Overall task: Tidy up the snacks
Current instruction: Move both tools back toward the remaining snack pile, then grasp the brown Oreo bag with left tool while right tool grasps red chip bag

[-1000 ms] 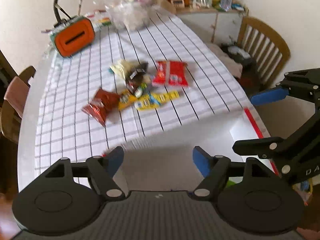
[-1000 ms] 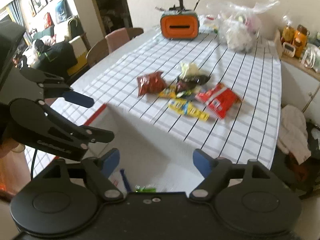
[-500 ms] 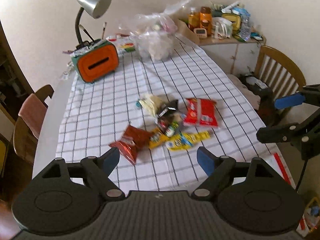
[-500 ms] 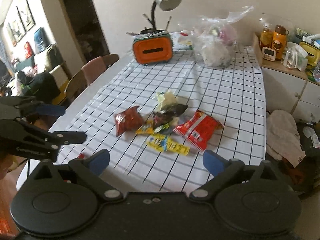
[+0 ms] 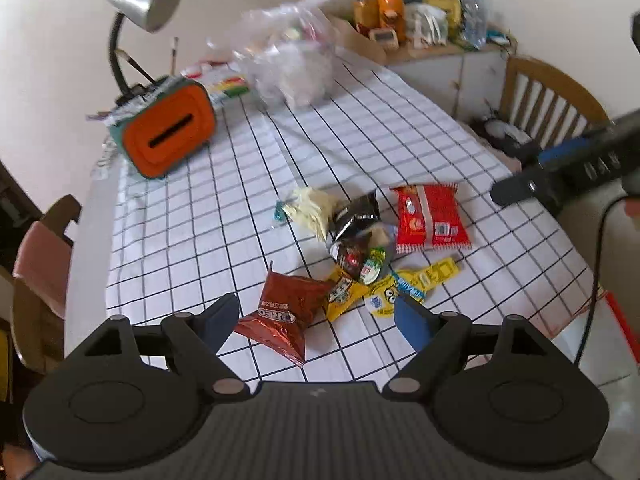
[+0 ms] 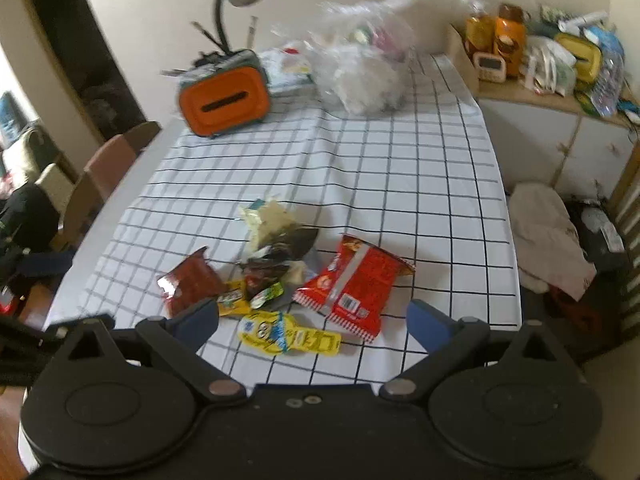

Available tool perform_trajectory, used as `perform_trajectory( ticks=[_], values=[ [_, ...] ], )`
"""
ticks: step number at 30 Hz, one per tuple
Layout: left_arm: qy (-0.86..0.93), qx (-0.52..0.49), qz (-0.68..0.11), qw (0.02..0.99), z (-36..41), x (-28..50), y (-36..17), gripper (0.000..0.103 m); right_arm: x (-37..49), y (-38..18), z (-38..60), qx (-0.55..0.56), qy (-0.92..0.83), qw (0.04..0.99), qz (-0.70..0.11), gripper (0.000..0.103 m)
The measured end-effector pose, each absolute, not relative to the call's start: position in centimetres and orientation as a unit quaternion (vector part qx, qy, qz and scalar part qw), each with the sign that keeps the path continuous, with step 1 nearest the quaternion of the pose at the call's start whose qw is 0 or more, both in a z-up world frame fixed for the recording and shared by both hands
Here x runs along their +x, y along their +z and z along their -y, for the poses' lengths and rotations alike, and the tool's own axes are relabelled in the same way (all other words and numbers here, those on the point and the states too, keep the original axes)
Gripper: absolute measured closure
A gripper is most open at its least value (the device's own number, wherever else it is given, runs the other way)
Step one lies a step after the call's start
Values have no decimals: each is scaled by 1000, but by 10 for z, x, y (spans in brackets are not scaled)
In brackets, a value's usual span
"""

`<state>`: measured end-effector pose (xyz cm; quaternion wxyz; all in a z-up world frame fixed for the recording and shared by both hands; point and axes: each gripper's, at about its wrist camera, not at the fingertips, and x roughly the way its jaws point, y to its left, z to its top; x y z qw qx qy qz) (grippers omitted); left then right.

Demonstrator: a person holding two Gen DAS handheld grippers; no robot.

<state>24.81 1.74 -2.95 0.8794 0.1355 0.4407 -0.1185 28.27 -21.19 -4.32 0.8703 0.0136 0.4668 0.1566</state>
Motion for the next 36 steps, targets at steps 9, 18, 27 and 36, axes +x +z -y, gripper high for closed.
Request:
perform_trajectory(
  ticks=[9,18,27,36],
  values=[
    [-153,155,-484,847,-31,283,-72,18,327,-84,204,37,90,859,-502,3],
    [-167,155,-513,828,-42,316,-109,18,361,-122,198,57,40,846,-529,3],
    [-177,148,-534,813,-47,336,-137,18,383,-158,197,78,-4,832,-550,6],
    [-165,139,-540,814,-51,348,-155,18,392,-181,193,90,-13,824,-560,10]
  ],
)
